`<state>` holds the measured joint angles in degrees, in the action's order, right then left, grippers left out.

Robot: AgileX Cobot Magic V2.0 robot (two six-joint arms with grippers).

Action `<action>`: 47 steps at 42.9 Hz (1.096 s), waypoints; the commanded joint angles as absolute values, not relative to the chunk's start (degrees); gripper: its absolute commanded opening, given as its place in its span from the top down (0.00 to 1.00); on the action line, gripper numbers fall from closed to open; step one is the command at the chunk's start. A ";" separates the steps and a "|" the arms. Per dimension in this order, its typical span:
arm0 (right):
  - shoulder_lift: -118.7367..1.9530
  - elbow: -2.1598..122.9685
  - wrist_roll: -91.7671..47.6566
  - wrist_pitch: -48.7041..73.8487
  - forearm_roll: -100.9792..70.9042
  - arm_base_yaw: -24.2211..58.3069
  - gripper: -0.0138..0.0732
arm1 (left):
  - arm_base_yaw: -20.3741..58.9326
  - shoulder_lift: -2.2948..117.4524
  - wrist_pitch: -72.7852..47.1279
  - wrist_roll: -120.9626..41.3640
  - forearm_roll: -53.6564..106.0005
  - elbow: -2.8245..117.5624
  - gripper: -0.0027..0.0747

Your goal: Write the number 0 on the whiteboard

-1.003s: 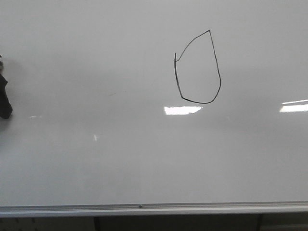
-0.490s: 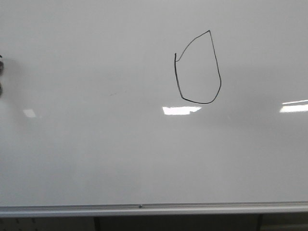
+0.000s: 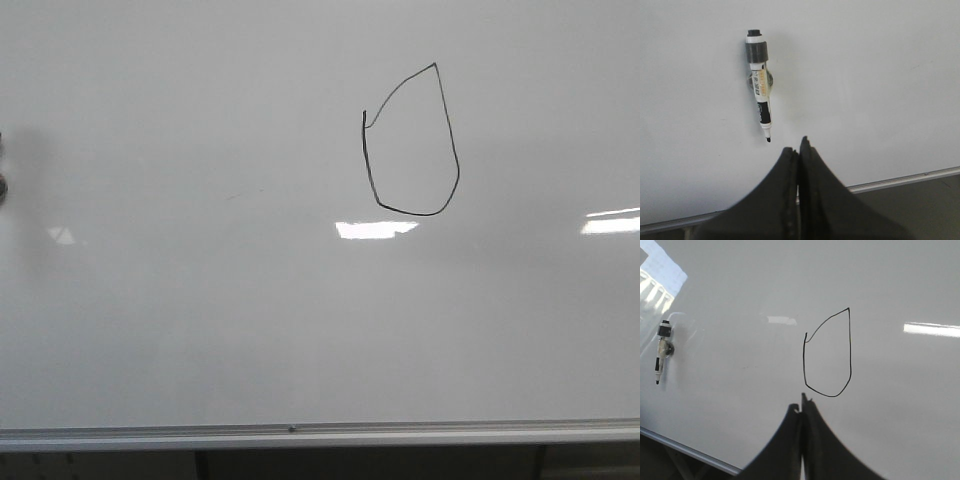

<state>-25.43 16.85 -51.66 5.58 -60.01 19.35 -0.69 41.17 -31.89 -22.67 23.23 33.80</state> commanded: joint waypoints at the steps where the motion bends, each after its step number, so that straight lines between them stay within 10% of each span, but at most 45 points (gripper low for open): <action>1: -25.60 18.41 -52.08 3.32 -60.76 19.34 0.92 | -0.28 34.73 -27.03 -22.66 25.23 31.93 0.99; 47: -25.60 18.41 -52.08 3.74 -60.76 19.34 0.92 | -0.28 9.42 -16.41 -4.53 8.66 17.96 0.99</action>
